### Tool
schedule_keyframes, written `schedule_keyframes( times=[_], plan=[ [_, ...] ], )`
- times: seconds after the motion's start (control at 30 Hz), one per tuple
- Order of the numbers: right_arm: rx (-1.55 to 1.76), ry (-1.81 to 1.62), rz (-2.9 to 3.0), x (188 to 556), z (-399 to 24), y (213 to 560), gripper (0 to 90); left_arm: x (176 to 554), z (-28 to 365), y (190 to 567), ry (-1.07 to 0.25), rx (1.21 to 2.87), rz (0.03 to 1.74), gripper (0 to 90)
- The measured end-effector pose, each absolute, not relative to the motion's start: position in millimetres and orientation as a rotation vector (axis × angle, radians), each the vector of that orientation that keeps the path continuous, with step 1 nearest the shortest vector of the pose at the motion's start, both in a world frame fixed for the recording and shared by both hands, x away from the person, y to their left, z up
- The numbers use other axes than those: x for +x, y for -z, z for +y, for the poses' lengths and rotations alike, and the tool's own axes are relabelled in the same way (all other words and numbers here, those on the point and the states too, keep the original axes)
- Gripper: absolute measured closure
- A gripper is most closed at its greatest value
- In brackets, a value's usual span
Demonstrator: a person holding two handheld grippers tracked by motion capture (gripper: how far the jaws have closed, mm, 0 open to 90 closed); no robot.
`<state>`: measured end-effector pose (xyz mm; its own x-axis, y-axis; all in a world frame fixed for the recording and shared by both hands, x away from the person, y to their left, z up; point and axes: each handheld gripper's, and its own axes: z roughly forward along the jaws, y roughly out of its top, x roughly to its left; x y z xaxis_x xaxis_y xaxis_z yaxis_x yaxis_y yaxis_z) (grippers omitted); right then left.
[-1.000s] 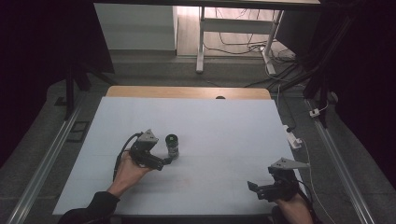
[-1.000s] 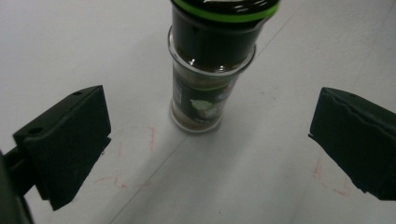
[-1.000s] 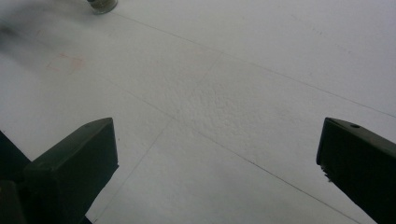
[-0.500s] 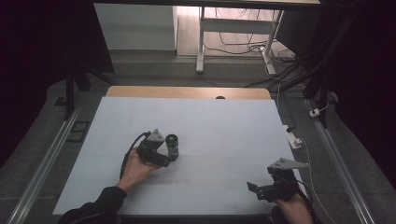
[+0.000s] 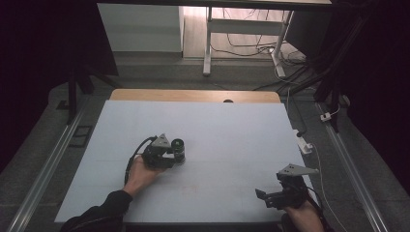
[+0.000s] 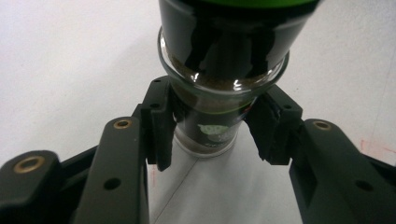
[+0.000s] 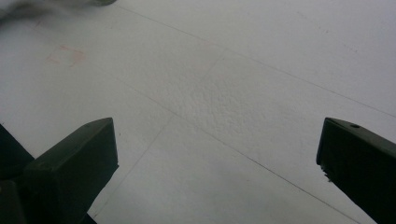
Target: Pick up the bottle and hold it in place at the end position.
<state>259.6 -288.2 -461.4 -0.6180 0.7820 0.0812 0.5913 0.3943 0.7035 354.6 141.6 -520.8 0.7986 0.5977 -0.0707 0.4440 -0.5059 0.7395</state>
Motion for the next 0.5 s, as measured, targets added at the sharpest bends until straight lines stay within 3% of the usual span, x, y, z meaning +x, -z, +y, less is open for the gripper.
schedule_keyframes(
  times=[0.5],
  plan=[
    [1.206,-1.041,2.399,259,-288,461,0.0,359,140,511,-0.243,2.16,0.803,53.8]
  ],
)
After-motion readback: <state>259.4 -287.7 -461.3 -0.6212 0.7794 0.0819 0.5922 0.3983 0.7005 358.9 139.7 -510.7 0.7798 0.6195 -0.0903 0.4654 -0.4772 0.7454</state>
